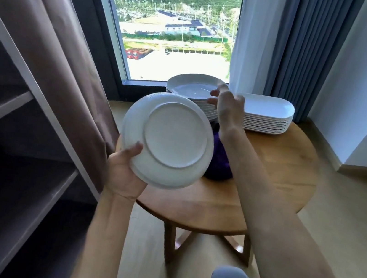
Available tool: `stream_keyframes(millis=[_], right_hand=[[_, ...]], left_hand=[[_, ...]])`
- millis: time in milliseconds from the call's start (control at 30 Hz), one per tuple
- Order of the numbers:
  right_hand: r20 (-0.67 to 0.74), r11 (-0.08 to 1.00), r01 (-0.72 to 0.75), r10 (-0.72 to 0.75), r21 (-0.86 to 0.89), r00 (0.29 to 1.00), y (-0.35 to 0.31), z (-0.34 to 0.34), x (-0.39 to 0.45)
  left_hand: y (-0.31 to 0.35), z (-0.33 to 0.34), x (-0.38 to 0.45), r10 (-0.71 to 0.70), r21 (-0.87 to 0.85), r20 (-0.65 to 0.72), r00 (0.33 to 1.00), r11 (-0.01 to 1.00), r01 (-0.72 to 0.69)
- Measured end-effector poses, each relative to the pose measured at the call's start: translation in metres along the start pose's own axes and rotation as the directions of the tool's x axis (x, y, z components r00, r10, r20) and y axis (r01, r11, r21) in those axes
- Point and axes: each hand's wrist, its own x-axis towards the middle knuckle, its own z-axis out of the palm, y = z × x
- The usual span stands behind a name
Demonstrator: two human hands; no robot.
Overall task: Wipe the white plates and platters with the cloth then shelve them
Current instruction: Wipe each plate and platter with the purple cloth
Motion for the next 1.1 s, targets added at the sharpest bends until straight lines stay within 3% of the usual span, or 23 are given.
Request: stream_keyframes(millis=[67, 133, 233, 300, 367, 433, 533, 633, 733, 833, 1000, 1100], right_hand=[[-0.109, 0.935, 0.084, -0.129, -0.344, 0.986, 0.017, -0.014, 0.004], [-0.043, 0.786, 0.028, -0.069, -0.617, 0.997, 0.037, -0.025, 0.005], [0.122, 0.613, 0.027, 0.115, -0.789, 0.986, 0.065, -0.032, -0.003], [0.139, 0.563, 0.07, 0.081, -0.823, 0.987, 0.079, -0.029, -0.007], [0.095, 0.561, 0.093, -0.026, -0.823, 0.995, 0.085, -0.026, -0.004], [0.014, 0.65, 0.073, -0.095, -0.756, 0.995, 0.081, -0.025, 0.0], [-0.158, 0.89, -0.016, -0.064, -0.455, 0.985, 0.074, -0.031, 0.005], [-0.204, 0.99, -0.012, -0.018, -0.141, 0.979, 0.063, -0.036, 0.009], [-0.007, 0.998, -0.017, 0.017, -0.059, 1.0, 0.045, -0.026, 0.016], [0.064, 0.979, 0.043, -0.031, -0.201, 0.998, 0.031, -0.011, 0.019], [0.052, 0.897, 0.311, -0.311, -0.314, 0.949, 0.006, 0.01, 0.008], [0.158, 0.831, 0.486, -0.46, -0.27, 0.874, -0.015, 0.021, -0.003]], left_hand=[[0.0, -0.004, 0.002, 0.026, -0.036, -0.01, 1.0, 0.999, -0.026], [-0.001, -0.008, 0.005, 0.036, -0.083, -0.057, 0.998, 0.996, -0.041], [-0.006, -0.012, 0.011, 0.023, -0.151, -0.161, 0.987, 0.987, -0.048], [-0.009, -0.015, 0.015, -0.014, -0.155, -0.205, 0.979, 0.988, -0.018], [-0.011, -0.016, 0.018, -0.04, -0.149, -0.224, 0.974, 0.989, 0.006], [-0.013, -0.013, 0.019, -0.022, -0.123, -0.233, 0.972, 0.992, -0.007], [-0.019, -0.009, 0.019, 0.001, -0.036, -0.212, 0.977, 0.999, -0.009], [-0.023, -0.011, 0.02, -0.011, 0.038, -0.152, 0.988, 0.999, 0.017], [-0.028, -0.007, 0.02, -0.078, 0.061, -0.09, 0.993, 0.995, 0.083], [-0.031, -0.002, 0.021, -0.117, 0.072, -0.051, 0.992, 0.99, 0.12], [-0.025, 0.008, 0.026, -0.139, 0.115, 0.012, 0.99, 0.984, 0.136], [-0.025, 0.014, 0.026, -0.141, 0.14, 0.021, 0.99, 0.981, 0.137]])
